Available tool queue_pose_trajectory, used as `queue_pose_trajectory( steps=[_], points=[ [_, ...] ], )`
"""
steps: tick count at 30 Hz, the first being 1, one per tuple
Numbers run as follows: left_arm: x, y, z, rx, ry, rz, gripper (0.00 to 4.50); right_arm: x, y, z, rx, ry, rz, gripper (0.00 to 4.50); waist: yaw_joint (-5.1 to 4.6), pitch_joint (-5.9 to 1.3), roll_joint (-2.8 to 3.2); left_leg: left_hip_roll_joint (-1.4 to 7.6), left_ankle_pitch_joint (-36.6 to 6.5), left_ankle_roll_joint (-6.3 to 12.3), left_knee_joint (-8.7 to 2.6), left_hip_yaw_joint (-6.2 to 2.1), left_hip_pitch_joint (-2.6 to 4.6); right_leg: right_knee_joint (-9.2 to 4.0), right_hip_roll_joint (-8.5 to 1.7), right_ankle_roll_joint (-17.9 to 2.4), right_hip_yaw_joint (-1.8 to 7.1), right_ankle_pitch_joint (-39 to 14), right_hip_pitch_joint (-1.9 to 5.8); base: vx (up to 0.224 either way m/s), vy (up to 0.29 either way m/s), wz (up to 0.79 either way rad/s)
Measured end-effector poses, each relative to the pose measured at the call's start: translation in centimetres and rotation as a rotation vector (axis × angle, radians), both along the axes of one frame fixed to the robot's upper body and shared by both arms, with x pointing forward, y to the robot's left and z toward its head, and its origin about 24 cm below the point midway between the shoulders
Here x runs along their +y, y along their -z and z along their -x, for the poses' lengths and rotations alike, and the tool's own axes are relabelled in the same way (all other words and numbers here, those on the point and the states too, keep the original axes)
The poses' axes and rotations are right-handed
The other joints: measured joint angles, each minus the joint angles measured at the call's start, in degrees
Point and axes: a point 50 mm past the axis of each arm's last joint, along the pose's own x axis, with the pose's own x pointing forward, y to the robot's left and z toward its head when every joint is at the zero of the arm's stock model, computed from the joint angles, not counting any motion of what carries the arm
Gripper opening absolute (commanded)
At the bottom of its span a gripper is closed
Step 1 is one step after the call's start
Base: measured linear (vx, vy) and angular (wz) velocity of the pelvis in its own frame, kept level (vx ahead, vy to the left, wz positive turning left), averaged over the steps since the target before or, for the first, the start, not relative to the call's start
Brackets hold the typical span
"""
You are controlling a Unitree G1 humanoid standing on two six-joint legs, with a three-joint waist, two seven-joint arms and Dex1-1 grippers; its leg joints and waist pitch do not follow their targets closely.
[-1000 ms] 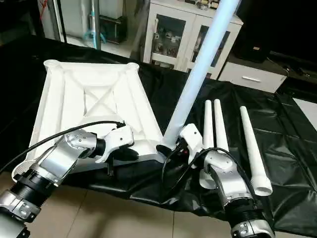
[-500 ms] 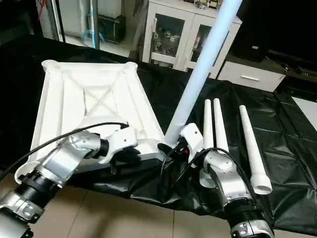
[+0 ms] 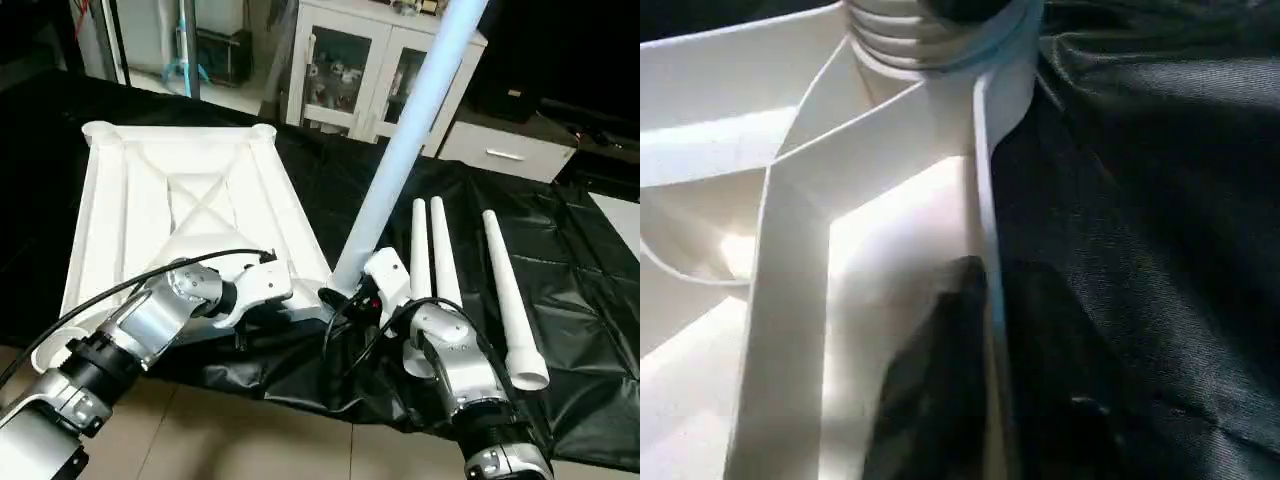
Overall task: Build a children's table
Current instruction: Insert table leg to table base
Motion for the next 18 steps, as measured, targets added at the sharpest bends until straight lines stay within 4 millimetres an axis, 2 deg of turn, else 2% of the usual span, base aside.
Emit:
queue_pose_trajectory(
  steps=[1, 6, 18],
  points=[
    [0.03, 0.02, -0.02, 0.001, -0.001, -0.001, 0.24, 0.00, 0.00, 0.00, 0.000, 0.001, 0.000, 2.54, 0.03, 0.01, 0.02, 0.00, 0.00, 0.00, -0.03, 0.00, 0.00, 0.00, 0.00, 0.00, 0.00, 0.00, 0.00, 0.000, 0.000, 0.00],
    [0.08, 0.08, -0.04, 0.013, -0.010, 0.007, 0.02, -0.01, 0.00, -0.02, -0.001, 0.005, 0.002, 2.54, 0.07, 0.05, 0.10, 0.00, 0.00, 0.00, -0.15, 0.00, -0.01, 0.00, 0.00, 0.00, -0.02, 0.00, -0.03, 0.000, 0.000, 0.00],
    [0.27, 0.03, -0.12, 0.023, -0.023, 0.030, 0.00, 0.25, -0.02, -0.09, -0.005, 0.028, -0.026, 2.54, -0.03, 0.09, 0.41, 0.00, 0.00, 0.00, -0.20, 0.00, -0.01, -0.03, 0.00, 0.00, -0.02, 0.00, -0.13, 0.000, 0.000, 0.00]
  ],
)
